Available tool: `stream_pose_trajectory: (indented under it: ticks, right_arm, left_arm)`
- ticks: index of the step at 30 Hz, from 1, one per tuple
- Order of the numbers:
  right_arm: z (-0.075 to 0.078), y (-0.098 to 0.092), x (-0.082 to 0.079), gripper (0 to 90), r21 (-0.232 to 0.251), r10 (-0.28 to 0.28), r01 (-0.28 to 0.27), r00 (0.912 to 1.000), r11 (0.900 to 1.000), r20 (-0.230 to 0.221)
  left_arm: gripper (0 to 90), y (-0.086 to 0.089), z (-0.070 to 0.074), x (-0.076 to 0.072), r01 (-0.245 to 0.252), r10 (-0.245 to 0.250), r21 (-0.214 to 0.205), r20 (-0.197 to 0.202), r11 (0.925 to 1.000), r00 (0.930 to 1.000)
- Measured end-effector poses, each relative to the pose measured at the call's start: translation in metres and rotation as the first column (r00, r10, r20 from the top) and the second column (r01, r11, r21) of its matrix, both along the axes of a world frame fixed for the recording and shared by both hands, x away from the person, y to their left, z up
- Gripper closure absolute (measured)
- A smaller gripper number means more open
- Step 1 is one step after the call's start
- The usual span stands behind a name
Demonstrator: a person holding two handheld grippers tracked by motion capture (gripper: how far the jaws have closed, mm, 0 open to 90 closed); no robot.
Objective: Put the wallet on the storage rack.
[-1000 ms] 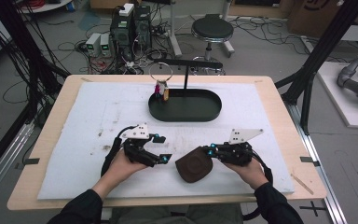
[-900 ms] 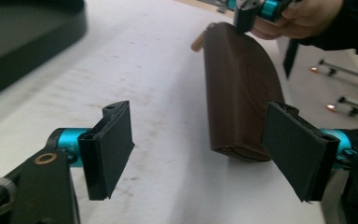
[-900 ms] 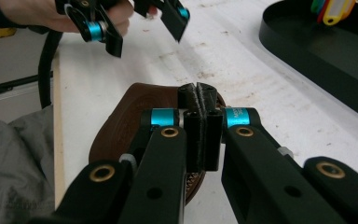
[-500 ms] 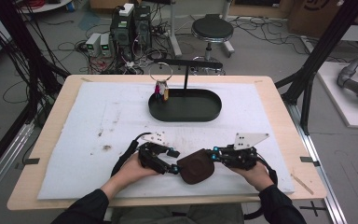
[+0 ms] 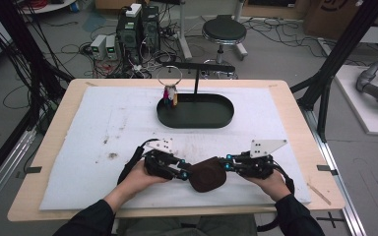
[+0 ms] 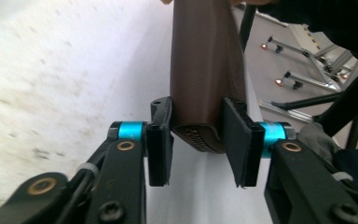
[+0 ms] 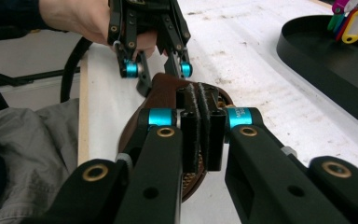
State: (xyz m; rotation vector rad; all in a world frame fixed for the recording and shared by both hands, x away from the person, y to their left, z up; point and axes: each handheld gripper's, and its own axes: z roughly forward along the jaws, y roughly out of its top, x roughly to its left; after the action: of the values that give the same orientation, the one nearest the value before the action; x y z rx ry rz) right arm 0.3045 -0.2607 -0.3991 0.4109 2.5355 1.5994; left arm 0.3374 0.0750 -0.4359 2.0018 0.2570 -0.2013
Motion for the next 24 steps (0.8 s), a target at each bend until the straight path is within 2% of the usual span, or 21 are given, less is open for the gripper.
stream_pose_trajectory:
  ticks: [1,2,3,4,5,6,7,8,9,12,13,14,16,17,18,21,24]
  right_arm:
    - [0.001,-0.001,0.000,80.5,0.010,-0.002,0.002,1.0000,1.0000,-0.001]
    - [0.002,-0.002,0.000,76.7,0.028,0.002,-0.002,1.0000,0.9996,-0.001]
    - [0.003,-0.003,0.000,69.0,0.043,-0.002,0.002,1.0000,0.9991,0.000]
    - [0.004,-0.004,0.001,63.3,0.057,-0.022,0.022,0.9998,0.9981,-0.004]
    - [0.005,-0.005,0.001,63.2,0.067,-0.025,0.026,0.9996,0.9974,-0.015]
    - [0.005,-0.005,0.002,61.7,0.073,-0.020,0.021,0.9997,0.9971,-0.015]
    - [0.006,-0.004,0.002,57.3,0.076,-0.016,0.017,0.9998,0.9969,-0.013]
    - [0.006,-0.003,0.002,53.6,0.076,-0.018,0.020,0.9996,0.9969,-0.023]
    - [0.005,-0.002,0.003,53.3,0.071,-0.018,0.021,0.9989,0.9972,-0.044]
    - [0.003,0.001,0.005,49.3,0.050,-0.007,0.010,0.9977,0.9987,-0.067]
    - [-0.001,0.004,0.007,44.6,0.032,0.004,-0.001,0.9944,0.9995,-0.106]
    - [-0.002,0.006,0.008,43.1,0.019,0.007,-0.005,0.9934,0.9998,-0.114]
    - [-0.003,0.007,0.009,41.8,0.008,0.007,-0.006,0.9929,0.9999,-0.119]
    - [-0.005,0.010,0.010,42.6,0.000,0.031,-0.031,0.9892,0.9995,-0.143]
    - [-0.006,0.011,0.010,42.6,-0.003,0.035,-0.036,0.9896,0.9994,-0.139]
    - [-0.008,0.015,0.010,44.5,-0.018,0.055,-0.058,0.9868,0.9982,-0.152]
    - [-0.012,0.022,0.010,46.9,-0.053,0.071,-0.081,0.9842,0.9954,-0.162]
  left_arm:
    - [65.7,0.000,0.000,0.000,0.000,0.000,0.000,0.000,1.0000,1.0000]
    - [66.1,0.001,0.004,-0.001,0.000,0.000,0.007,0.030,1.0000,0.9996]
    - [66.3,0.001,0.010,-0.003,0.005,-0.006,0.015,0.069,0.9999,0.9976]
    - [66.6,0.001,0.010,-0.003,0.005,-0.006,0.015,0.069,0.9999,0.9976]
    - [66.8,0.000,0.014,-0.005,0.010,-0.011,0.020,0.091,0.9998,0.9957]
    - [67.0,0.000,0.014,-0.005,0.010,-0.011,0.020,0.091,0.9998,0.9957]
    - [67.1,-0.001,0.017,-0.008,0.020,-0.023,0.025,0.128,0.9995,0.9915]
    - [67.3,-0.001,0.017,-0.008,0.020,-0.023,0.025,0.128,0.9995,0.9915]
    - [67.4,-0.002,0.019,-0.010,0.034,-0.038,0.031,0.161,0.9989,0.9863]
    - [67.6,-0.002,0.020,-0.012,0.042,-0.046,0.030,0.178,0.9987,0.9830]
    - [67.8,-0.001,0.021,-0.013,0.057,-0.061,0.028,0.197,0.9980,0.9785]
    - [67.9,-0.001,0.022,-0.013,0.058,-0.061,0.019,0.205,0.9981,0.9769]
    - [68.0,0.000,0.023,-0.014,0.060,-0.063,0.018,0.212,0.9980,0.9752]
    - [68.3,0.001,0.024,-0.014,0.061,-0.060,0.003,0.215,0.9982,0.9748]
    - [68.3,0.002,0.024,-0.015,0.065,-0.064,-0.001,0.223,0.9979,0.9728]
    - [68.3,0.002,0.025,-0.015,0.066,-0.062,-0.013,0.223,0.9977,0.9730]
    - [68.4,0.004,0.027,-0.016,0.090,-0.081,-0.027,0.242,0.9956,0.9670]
